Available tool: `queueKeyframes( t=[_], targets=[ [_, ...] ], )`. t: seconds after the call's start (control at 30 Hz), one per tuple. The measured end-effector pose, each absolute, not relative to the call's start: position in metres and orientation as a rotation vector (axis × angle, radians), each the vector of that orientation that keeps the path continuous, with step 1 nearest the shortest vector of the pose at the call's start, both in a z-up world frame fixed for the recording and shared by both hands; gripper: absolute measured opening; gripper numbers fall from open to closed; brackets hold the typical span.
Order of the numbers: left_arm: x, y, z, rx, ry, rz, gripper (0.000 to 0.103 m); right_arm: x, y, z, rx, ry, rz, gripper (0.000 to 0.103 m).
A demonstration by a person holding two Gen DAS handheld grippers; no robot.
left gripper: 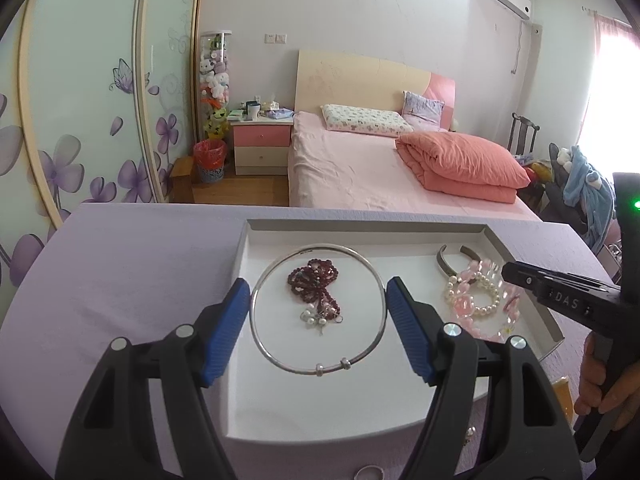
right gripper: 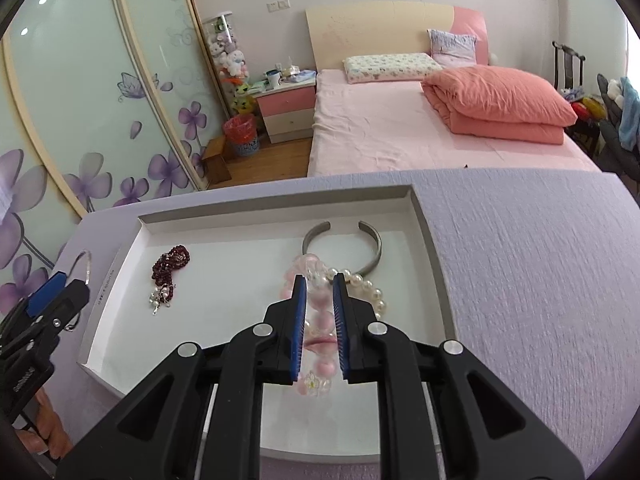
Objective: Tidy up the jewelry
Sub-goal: 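Carry the pink bracelet and silver bangle into the white tray while opening both grippers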
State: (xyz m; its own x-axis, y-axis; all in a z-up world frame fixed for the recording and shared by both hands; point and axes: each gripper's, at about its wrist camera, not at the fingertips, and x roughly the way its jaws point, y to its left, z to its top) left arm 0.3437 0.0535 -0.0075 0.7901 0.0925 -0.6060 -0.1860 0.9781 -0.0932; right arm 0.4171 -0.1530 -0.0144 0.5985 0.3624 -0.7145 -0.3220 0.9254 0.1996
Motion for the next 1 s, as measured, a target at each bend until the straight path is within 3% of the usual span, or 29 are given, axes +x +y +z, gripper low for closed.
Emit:
queueKeyframes(
  t=[0.1,0.13,0.7,0.77,1.0],
  targets=[
    [0.348,0.050,-0.013,-0.144,0.652,0.146,0.070,0.416,-0.157,-0.014,0.054,0.832,0.400,0.034],
    [0.350,0.048,-0.014,-0.140,0.655,0.144,0.070,0.416,-0.158,-0.014,0.053,0.830,0.403,0.034],
    [0.378,0.038,-0.032,-0.133,0.710,0.126,0.071,0.417,-0.169,-0.013,0.075,0.826,0.410,0.040],
    [0.378,0.039,-0.031,-0.136,0.707,0.131,0.076,0.416,-0.171,-0.013,0.074,0.828,0.410,0.040],
    [0.366,0.046,-0.024,-0.144,0.697,0.147,0.077,0.410,-0.177,-0.012,0.075,0.815,0.406,0.040]
  ],
)
